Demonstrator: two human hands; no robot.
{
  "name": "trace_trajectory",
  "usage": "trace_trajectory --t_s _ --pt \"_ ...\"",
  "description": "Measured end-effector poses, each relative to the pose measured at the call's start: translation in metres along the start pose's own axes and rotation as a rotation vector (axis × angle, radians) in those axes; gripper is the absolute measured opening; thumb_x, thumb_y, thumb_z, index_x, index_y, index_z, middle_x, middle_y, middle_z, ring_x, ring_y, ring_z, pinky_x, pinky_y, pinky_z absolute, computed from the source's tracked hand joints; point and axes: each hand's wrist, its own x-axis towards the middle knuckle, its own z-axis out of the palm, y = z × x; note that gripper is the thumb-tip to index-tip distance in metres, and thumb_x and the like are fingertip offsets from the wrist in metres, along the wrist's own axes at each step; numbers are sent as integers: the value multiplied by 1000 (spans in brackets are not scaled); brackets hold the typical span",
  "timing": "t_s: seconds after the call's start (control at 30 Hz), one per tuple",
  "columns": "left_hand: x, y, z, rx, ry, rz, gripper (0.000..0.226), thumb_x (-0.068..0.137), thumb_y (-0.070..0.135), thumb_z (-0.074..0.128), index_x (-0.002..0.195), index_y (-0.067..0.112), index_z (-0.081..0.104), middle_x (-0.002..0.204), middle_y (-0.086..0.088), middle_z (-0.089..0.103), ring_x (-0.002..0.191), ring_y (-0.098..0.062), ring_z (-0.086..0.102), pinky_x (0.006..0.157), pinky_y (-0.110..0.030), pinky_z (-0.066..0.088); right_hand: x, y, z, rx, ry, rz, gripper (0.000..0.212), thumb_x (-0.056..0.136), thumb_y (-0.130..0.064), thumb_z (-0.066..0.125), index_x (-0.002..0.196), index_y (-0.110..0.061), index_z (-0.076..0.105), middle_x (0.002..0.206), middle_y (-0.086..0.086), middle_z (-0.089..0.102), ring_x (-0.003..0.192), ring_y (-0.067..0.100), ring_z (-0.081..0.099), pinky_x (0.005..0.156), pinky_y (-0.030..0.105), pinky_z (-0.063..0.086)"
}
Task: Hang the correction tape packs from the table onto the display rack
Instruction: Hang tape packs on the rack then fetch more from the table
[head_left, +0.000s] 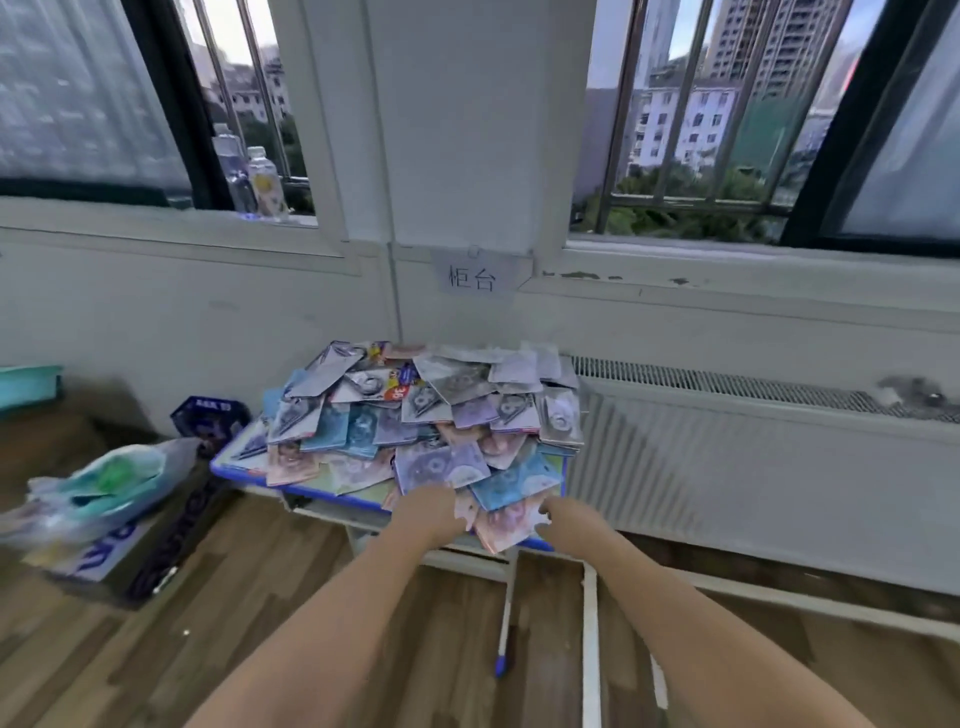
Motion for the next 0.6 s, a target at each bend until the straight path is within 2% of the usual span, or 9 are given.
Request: trace_trajectory --t_s 0.17,0.3,0.43,0.53,0.6 --pt "64 -46 4 -59 -44 -37 42 93 39 49 122 9 54 129 -13 56 118 -29 52 95 -36 43 61 -6 16 159 -65 144 42 99 -24 43 137 -5 43 138 14 49 124 25 50 95 26 39" --pt "112 -73 8 -50 -40 26 62 94 49 49 141 11 38 144 -13 39 134 -31 34 107 -39 34 97 -12 28 382 -66 356 38 98 -22 46 131 -4 51 132 15 55 122 29 51 96 29 41" --pt "143 -90 17 -11 -26 94 75 90 50 53 146 9 24 150 -13 27 139 -31 24 114 -38 23 127 -16 41 654 12 564 35 93 -17 53 124 1 55 124 20 60 106 29 61 92 35 49" --pt "157 -103 28 -20 10 124 81 87 55 54 148 13 21 154 -9 23 141 -28 21 116 -36 15 138 -19 55 768 129 669 41 96 -15 46 136 -6 45 135 14 52 124 27 51 95 30 43" --pt "162 -109 35 -65 -4 134 86 86 57 55 151 14 17 156 -6 18 143 -26 16 116 -36 7 140 -22 59 907 187 727 39 97 -16 44 136 -11 46 130 10 54 121 23 51 91 25 44"
